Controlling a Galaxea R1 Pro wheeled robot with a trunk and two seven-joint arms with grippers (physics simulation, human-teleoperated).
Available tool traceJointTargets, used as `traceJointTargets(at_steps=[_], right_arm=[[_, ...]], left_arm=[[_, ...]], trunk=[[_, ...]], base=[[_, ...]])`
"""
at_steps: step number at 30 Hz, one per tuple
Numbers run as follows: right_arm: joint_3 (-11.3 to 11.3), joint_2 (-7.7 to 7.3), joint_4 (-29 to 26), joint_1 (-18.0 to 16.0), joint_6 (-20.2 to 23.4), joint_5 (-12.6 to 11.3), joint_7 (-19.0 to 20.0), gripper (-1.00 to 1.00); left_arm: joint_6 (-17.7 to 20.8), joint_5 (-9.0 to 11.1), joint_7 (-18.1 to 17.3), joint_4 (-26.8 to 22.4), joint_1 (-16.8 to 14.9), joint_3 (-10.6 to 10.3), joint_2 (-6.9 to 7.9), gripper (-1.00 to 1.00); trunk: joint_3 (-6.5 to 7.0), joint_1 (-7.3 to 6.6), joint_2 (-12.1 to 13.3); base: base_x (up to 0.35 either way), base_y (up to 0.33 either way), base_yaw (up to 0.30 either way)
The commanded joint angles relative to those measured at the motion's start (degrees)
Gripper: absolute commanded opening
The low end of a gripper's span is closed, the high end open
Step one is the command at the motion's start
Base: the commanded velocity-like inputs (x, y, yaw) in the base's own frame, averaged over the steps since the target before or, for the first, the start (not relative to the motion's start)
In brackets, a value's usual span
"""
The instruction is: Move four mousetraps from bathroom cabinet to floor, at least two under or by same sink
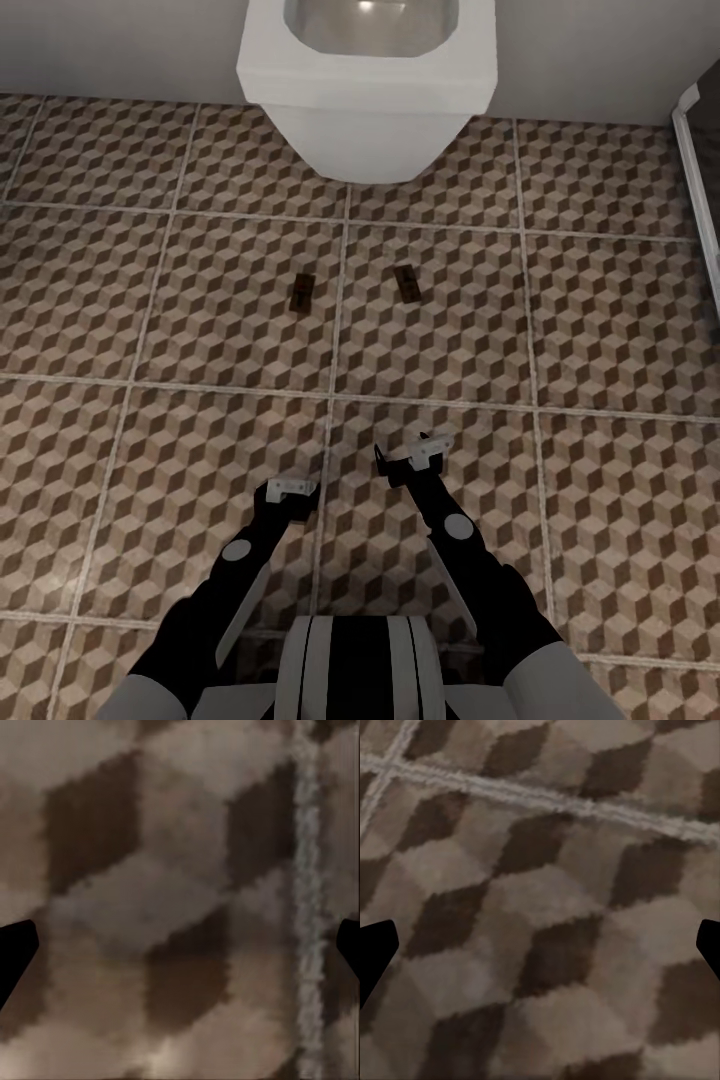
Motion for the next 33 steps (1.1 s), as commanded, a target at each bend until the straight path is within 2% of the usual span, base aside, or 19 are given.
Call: traceJointTargets(at_steps=[1,9,22,33], right_arm=[[0.08,-0.02,0.01,-0.02,-0.03,0.37,-0.30,1.00],[0.08,-0.05,0.01,-0.02,-0.03,0.37,-0.30,1.00],[0.08,-0.12,0.10,0.06,-0.03,0.36,-0.30,1.00],[0.08,-0.18,0.11,0.07,-0.03,0.37,-0.30,1.00]], left_arm=[[0.31,0.61,0.42,-0.44,-0.01,-0.17,0.04,1.00],[0.50,0.61,0.43,-2.22,-0.01,-0.18,0.04,1.00],[0.60,0.61,0.50,-2.51,-0.01,-0.18,0.12,1.00],[0.63,0.61,0.57,-2.35,-0.01,-0.18,0.47,1.00]], trunk=[[-0.02,-0.01,-0.01],[-0.02,-0.01,-0.01],[-0.02,-0.01,-0.01],[2.41,-0.29,0.14]], base=[[-0.008,0.000,0.000],[-0.003,0.000,0.000],[0.000,0.000,0.000],[0.000,0.000,0.000]])
